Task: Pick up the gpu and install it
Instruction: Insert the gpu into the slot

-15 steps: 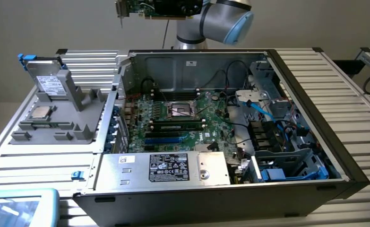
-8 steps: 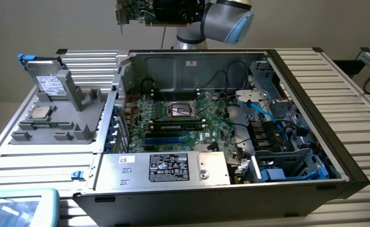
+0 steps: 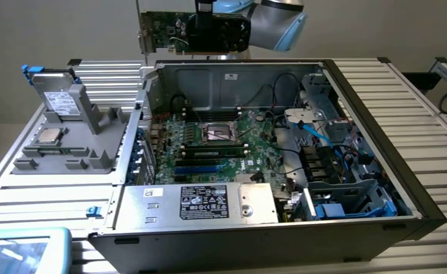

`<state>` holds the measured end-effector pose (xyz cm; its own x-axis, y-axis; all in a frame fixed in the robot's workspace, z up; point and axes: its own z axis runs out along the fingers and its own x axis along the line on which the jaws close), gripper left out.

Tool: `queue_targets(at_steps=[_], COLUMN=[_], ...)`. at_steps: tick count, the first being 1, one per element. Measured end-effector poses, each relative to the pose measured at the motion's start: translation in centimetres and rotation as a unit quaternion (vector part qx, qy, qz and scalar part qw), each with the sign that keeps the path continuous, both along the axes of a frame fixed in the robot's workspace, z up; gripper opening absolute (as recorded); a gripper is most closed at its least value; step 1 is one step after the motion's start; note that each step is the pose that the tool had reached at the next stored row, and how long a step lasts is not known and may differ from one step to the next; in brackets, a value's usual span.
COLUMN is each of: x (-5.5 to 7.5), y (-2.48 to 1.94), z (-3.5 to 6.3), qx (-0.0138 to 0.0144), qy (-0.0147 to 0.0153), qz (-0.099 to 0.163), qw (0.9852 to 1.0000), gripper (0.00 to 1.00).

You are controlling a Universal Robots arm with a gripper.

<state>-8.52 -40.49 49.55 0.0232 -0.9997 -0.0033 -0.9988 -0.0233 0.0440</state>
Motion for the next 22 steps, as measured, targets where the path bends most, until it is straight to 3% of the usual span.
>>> queue_targets(at_steps=[2, 5, 8, 9, 10, 22], x=[0.1, 0.1, 0.2, 0.2, 0.2, 0.3], y=[-0.11, -0.37, -1.36, -1.99, -2.16, -3.14], z=[-1.79, -2.89, -3.43, -3.8, -3.99, -6.16], qx=[0.0001, 0.0001, 0.0001, 0.0002, 0.0003, 0.0002], qy=[0.0, -0.0001, 0.0, 0.0, -0.0001, 0.0], qz=[-0.005, -0.005, -0.005, -0.005, -0.005, -0.006], qw=[1.0, 1.0, 1.0, 1.0, 1.0, 1.0], gripper=[0.27, 0.27, 0.27, 0.27, 0.27, 0.27])
